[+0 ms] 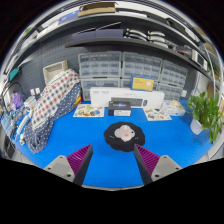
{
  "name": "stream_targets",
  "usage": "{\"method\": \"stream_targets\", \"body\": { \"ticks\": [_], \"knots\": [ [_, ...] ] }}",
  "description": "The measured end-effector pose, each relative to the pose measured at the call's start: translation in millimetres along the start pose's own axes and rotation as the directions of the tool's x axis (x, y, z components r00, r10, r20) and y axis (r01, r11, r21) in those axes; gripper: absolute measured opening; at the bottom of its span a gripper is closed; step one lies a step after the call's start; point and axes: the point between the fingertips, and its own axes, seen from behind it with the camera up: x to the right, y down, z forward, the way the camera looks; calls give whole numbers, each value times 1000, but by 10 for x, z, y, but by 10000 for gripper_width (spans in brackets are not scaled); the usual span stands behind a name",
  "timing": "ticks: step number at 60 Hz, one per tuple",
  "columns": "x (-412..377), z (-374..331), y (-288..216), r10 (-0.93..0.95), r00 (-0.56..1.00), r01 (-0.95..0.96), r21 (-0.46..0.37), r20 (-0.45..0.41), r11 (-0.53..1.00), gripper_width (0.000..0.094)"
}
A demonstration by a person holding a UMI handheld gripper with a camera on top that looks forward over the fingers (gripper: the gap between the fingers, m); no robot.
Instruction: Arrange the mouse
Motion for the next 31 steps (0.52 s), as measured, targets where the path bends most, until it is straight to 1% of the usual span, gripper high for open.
{"method": "stream_targets", "body": {
  "ticks": [4, 8, 16, 31],
  "knots": [
    [-34, -144, 46, -35, 999, 35, 14, -5, 999, 835],
    [-40, -251, 115, -46, 999, 46, 9, -12, 999, 833],
    [-86, -399, 216, -43, 999, 43, 4, -7, 999, 834],
    [-185, -548, 236, -13, 1000, 13, 10, 13, 1000, 834]
  ]
}}
